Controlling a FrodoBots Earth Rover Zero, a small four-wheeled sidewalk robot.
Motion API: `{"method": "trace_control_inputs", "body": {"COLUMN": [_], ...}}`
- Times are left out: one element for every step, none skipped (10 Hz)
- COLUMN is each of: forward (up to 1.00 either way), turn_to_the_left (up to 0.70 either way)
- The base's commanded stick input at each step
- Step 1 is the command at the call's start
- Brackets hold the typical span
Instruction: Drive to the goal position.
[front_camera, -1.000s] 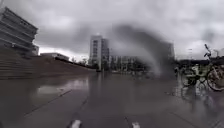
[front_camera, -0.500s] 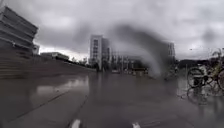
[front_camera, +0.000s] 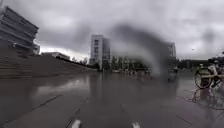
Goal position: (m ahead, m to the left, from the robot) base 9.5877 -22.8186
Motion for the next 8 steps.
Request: {"method": "trace_control_inputs", "body": {"forward": [0.70, 0.70, 0.70, 0.70, 0.70, 0.70, 0.70, 0.70], "turn_to_the_left": [0.00, 0.00, 0.00, 0.00, 0.00, -0.12, -0.33, -0.34]}}
